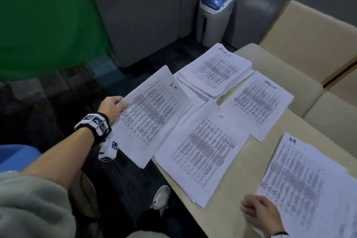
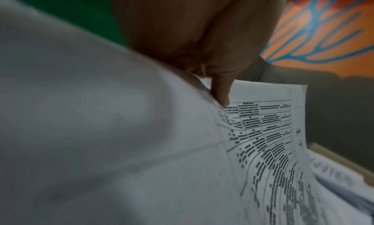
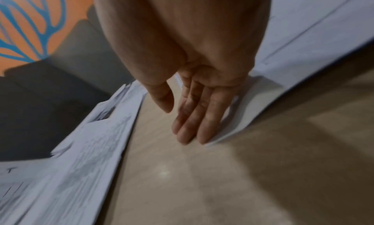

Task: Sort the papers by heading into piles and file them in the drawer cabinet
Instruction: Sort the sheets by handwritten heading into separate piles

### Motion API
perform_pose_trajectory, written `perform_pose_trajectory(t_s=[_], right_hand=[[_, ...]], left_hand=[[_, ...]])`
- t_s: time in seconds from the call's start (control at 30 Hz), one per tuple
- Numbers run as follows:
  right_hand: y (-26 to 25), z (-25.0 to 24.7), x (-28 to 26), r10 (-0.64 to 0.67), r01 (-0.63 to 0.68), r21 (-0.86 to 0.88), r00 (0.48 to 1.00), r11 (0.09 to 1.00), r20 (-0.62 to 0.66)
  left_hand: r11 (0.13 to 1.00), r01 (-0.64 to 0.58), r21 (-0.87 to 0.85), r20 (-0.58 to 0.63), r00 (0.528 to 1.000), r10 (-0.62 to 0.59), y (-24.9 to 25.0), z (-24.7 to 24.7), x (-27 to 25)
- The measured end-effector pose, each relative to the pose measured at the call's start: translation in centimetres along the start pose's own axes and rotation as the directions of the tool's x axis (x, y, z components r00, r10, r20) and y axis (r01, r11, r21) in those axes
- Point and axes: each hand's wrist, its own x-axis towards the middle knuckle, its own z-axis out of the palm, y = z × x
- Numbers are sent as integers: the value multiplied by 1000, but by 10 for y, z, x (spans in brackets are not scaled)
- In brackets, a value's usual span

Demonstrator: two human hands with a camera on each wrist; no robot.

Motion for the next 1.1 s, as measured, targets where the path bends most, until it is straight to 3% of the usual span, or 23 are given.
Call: perform_pose_trajectory(t_s=[0.13,0.23,0.33,0.4,0.47,0.53,0.63,0.77,0.87,0.97,1.03,1.1], right_hand=[[2,8,-3,12,-14,-14,992,1000,-126],[2,13,-5,53,-56,-12,987,998,-151],[-8,18,-11,73,-75,-6,988,997,-136],[-15,16,-11,67,-68,5,985,998,-159],[-19,8,-9,38,-32,27,975,999,-220],[-22,-4,-9,3,16,60,957,998,-290],[-22,-30,-5,-95,106,10,924,994,-370],[-9,-78,7,-181,115,-175,882,978,-434],[-2,-117,11,-204,96,-240,855,966,-477],[0,-152,17,-187,62,-253,840,966,-509],[0,-170,24,-153,53,-198,833,979,-532],[1,-187,33,-128,55,-151,842,987,-525]], left_hand=[[999,-17,49,71,997,14,7,8,40],[997,-6,77,134,991,-4,17,20,62],[927,-40,373,152,988,-18,29,34,76],[843,-61,534,63,997,32,39,45,79],[836,-119,535,20,991,129,57,59,75],[853,-231,468,76,972,221,83,78,66],[860,-407,307,235,909,346,130,119,34],[827,-556,83,481,749,455,185,192,-38],[834,-551,35,652,645,398,211,251,-102],[849,-515,120,779,579,242,223,304,-157],[833,-513,210,797,583,159,226,331,-183],[843,-468,264,770,629,108,229,349,-203]])
